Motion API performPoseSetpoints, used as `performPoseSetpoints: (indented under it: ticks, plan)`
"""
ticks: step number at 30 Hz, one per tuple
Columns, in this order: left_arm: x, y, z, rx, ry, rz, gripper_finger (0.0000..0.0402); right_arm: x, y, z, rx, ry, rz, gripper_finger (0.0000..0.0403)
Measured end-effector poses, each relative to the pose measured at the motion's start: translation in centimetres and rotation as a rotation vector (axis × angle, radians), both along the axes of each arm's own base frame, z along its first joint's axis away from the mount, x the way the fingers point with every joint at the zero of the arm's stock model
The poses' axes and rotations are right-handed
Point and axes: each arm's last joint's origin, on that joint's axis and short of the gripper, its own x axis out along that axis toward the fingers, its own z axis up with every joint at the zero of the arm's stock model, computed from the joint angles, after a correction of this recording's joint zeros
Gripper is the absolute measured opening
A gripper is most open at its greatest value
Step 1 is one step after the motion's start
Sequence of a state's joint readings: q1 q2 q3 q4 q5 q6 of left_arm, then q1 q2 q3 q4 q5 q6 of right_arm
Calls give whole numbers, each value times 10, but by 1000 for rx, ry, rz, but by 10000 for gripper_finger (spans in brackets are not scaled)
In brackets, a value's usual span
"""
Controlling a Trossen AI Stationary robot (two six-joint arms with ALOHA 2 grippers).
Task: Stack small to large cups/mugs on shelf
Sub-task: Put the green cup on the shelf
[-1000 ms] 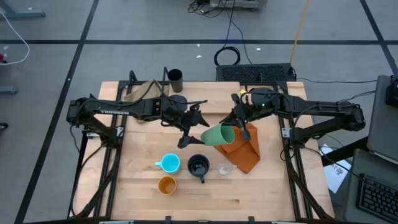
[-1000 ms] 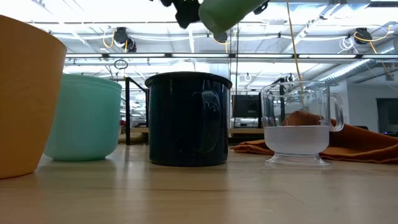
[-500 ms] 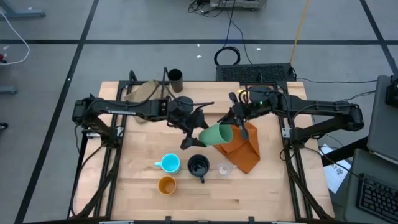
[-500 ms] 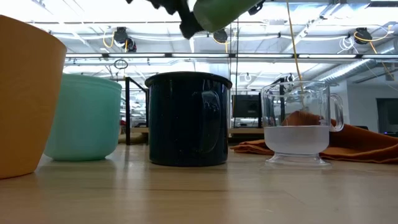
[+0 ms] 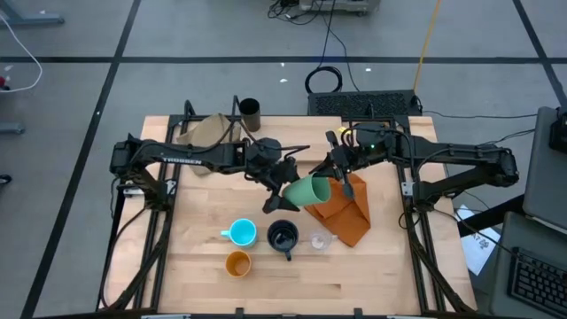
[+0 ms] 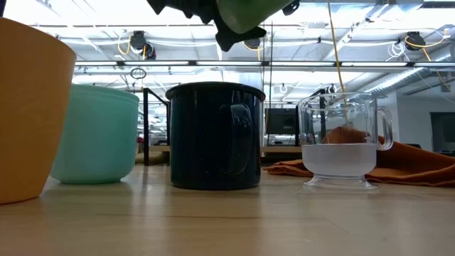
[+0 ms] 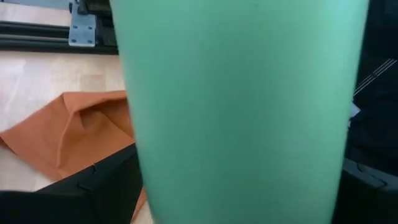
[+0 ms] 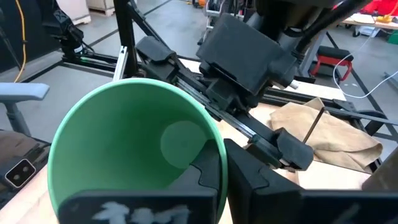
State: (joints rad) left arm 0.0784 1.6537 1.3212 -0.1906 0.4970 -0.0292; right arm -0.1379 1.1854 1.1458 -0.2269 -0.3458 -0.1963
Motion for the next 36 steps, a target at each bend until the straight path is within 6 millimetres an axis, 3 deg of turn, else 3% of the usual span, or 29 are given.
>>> performPoseSetpoints:
  ticks: [6,18,31,36]
  plan:
    - [0,0,1,-1,-1,1,302,0,0,1,1,-13,-6,0]
    - [0,0,1,29,-15,9,302,0,0,2,13,-17,-6,6]
    - [0,1,1,62,-30,7,302,-7,1,11,42,-54,-13,97]
    - [0,4,1,58,-30,9,302,-17,1,25,30,-92,-22,147]
